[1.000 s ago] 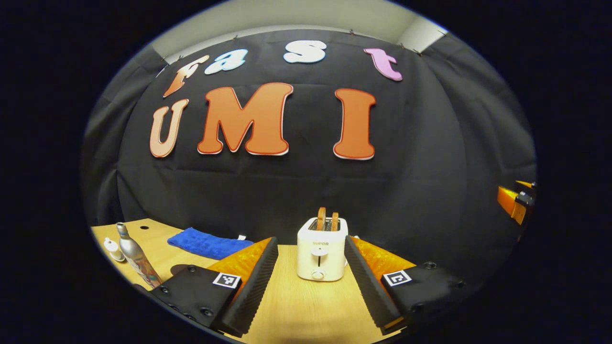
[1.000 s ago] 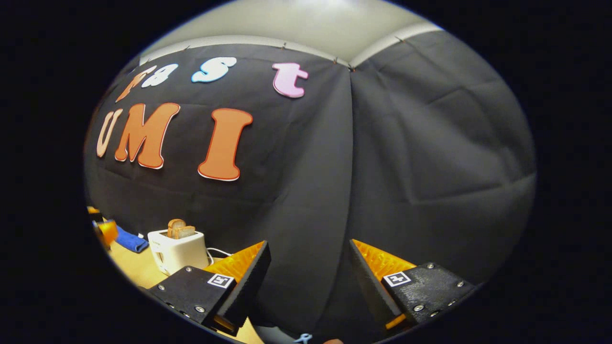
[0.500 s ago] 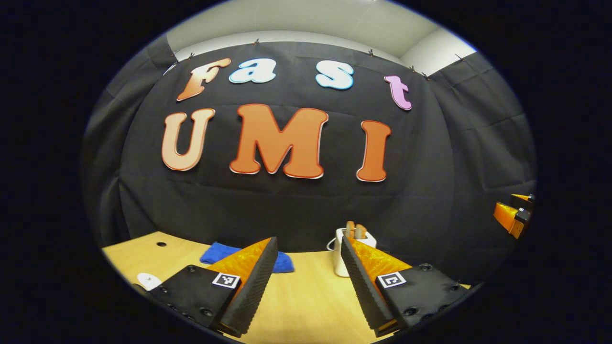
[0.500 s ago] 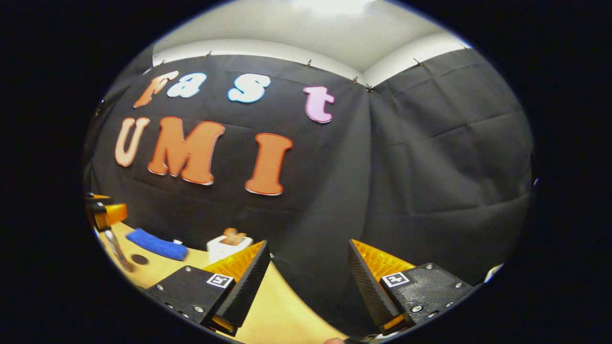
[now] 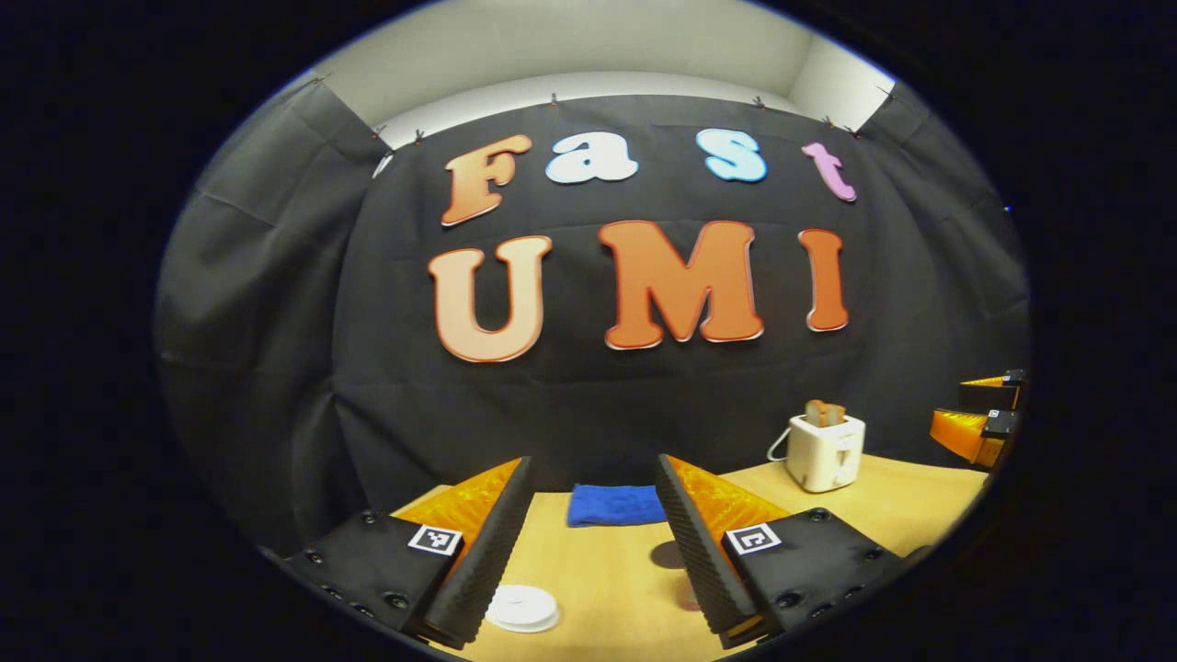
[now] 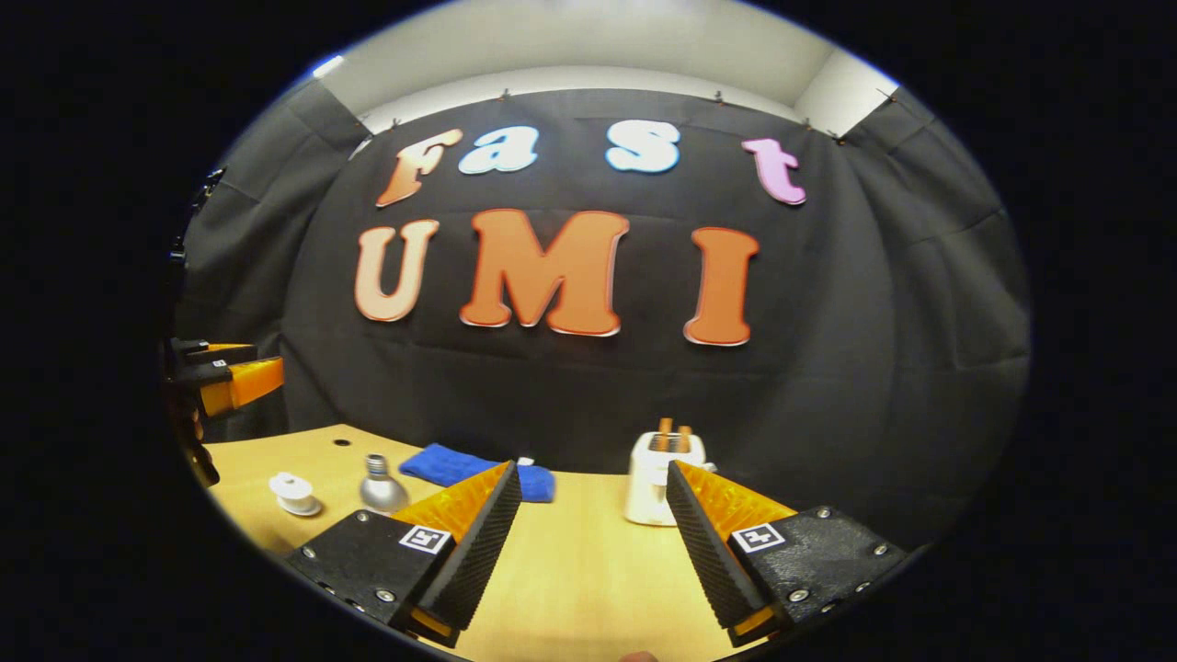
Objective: Open the teacup lid with one hand, grasp the water bottle and pour water into the teacup with the other hand; after pouring, place the water bottle on the coaster and then close the teacup lid.
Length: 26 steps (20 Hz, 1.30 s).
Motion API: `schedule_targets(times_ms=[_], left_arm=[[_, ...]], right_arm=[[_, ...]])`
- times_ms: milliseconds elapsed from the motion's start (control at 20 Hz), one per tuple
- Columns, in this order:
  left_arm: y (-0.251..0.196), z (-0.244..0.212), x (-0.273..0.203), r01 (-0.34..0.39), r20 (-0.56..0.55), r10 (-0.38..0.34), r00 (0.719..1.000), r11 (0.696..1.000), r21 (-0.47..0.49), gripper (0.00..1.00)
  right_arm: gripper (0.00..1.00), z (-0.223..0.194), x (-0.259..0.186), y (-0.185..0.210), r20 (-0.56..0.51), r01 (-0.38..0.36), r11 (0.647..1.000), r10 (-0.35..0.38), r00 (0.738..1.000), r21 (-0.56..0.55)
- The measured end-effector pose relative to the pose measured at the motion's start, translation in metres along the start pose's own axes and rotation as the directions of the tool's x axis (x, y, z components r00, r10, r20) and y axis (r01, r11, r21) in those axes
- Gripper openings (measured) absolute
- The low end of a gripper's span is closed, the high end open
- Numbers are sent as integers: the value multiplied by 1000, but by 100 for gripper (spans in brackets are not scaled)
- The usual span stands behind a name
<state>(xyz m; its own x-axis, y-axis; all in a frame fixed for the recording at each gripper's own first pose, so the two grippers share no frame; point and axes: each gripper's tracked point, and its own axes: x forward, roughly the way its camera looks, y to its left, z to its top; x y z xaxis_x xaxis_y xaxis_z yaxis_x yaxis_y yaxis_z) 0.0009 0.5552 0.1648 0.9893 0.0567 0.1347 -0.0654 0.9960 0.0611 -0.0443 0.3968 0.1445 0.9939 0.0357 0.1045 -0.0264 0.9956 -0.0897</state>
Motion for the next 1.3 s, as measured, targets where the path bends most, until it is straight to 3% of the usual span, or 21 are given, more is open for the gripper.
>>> schedule_targets(times_ms=[50, 150, 200, 350, 400, 500, 650, 700, 1250, 1300], left_arm=[[18, -7, 0, -24, -7, 24, 1000, 1000, 11, 93], [40, -24, 3, -41, -39, 42, 998, 999, 32, 89], [48, -32, 5, -43, -51, 45, 998, 998, 46, 93], [68, -53, 12, -41, -76, 45, 996, 998, 54, 94], [72, -63, 15, -40, -97, 44, 994, 998, 51, 89], [76, -82, 22, -31, -136, 36, 990, 999, 36, 89], [77, -104, 27, -8, -186, 11, 983, 1000, 16, 84], [77, -111, 31, -1, -201, 3, 980, 1000, 8, 89], [71, -182, 42, 51, -364, -58, 930, 998, -29, 90], [68, -186, 42, 58, -374, -63, 925, 998, -25, 85]], right_arm=[[95, -5, 5, 18, -6, -28, 1000, 28, 1000, 9], [94, -19, 12, 44, -31, -61, 998, 62, 998, 25], [94, -24, 15, 56, -45, -73, 997, 74, 996, 27], [94, -33, 22, 86, -74, -118, 993, 119, 990, 16], [94, -35, 24, 96, -79, -133, 991, 134, 988, 11], [94, -42, 29, 110, -89, -157, 988, 157, 984, 3], [94, -56, 34, 125, -113, -187, 982, 184, 976, -14], [94, -61, 36, 131, -128, -200, 980, 196, 972, -19], [94, -102, 49, 161, -210, -296, 955, 285, 935, -20], [94, -103, 50, 163, -214, -301, 953, 291, 932, -16]])
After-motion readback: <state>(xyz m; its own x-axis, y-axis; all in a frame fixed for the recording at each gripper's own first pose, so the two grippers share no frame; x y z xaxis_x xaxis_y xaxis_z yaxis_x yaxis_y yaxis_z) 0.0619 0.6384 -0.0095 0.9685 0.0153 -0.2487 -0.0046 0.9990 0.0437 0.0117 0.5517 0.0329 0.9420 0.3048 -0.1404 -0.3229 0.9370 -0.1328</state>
